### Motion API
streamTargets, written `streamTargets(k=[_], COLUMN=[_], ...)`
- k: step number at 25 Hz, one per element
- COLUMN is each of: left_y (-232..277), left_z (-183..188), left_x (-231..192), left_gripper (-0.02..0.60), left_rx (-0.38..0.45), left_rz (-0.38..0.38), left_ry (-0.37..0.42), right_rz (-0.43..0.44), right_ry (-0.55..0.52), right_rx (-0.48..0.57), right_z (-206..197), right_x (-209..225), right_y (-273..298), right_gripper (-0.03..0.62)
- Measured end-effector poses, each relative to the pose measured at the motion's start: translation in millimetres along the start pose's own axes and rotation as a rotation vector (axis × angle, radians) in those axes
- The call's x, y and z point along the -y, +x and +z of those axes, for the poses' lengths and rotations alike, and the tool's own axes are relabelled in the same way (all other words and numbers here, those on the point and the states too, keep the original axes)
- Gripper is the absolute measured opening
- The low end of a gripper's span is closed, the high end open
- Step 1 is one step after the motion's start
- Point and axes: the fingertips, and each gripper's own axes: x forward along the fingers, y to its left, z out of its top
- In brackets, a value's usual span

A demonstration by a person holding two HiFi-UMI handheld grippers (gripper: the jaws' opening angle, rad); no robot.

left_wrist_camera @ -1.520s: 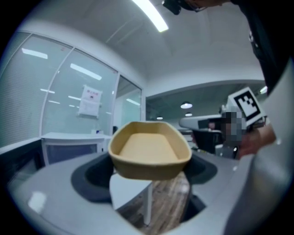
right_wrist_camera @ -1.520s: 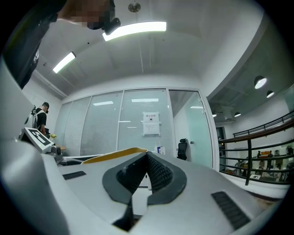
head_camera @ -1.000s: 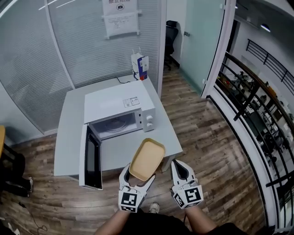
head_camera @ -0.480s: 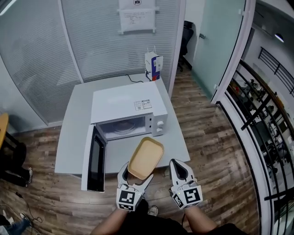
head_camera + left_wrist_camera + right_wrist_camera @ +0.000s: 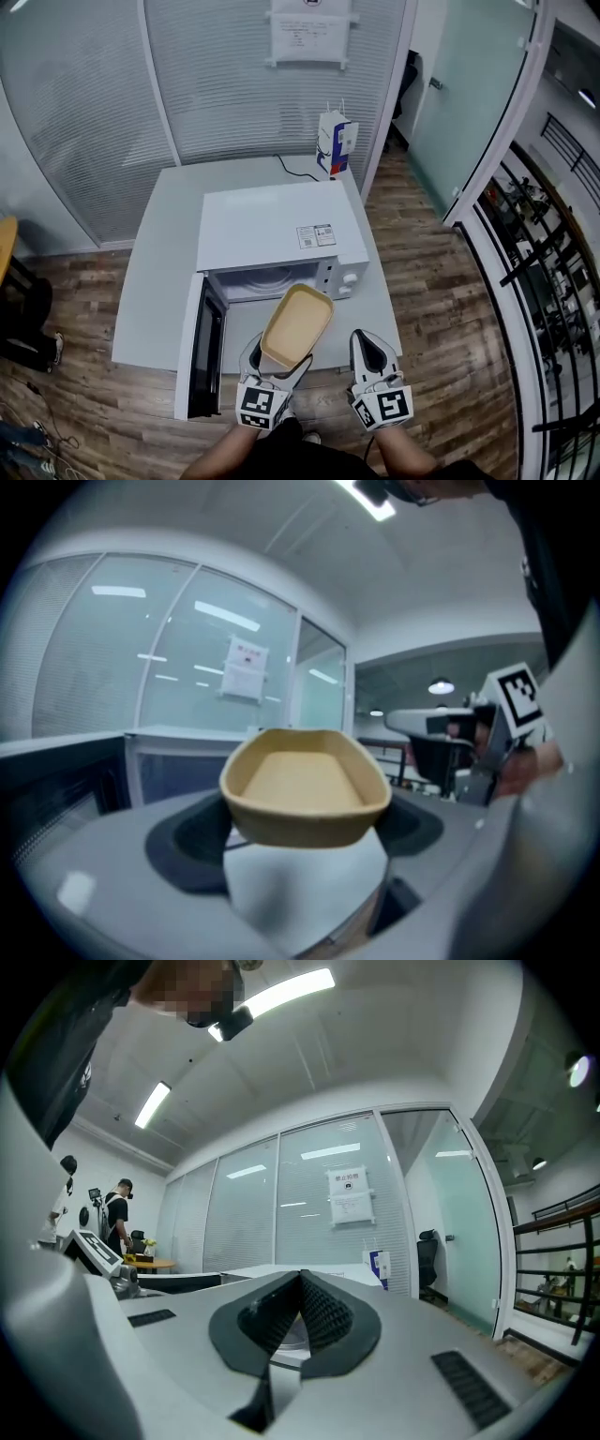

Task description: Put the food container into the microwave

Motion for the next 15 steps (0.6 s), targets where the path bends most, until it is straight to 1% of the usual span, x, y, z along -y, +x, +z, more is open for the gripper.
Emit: streamTargets(k=[5, 11, 15], left_y=[13, 19, 22], left_z=[-16, -31, -39], left_x=[-17, -34, -51], left_gripper=[0.471, 0.472, 0.472], left_rx=[-0.045, -0.072, -0.094], left_rz=[0.002, 0.028, 0.089], left_ry=[0.019, 0.005, -0.042], right_rz=[0.006, 0.022, 0.041], right_ry=[-0.012, -0.030, -0.035], right_rx=[-0.007, -0.026, -0.052], right_z=[-8, -16, -24], right_x=[-2, -9, -13], right_y=[35, 58, 69], right_gripper=[-0.002, -0.002, -0.002])
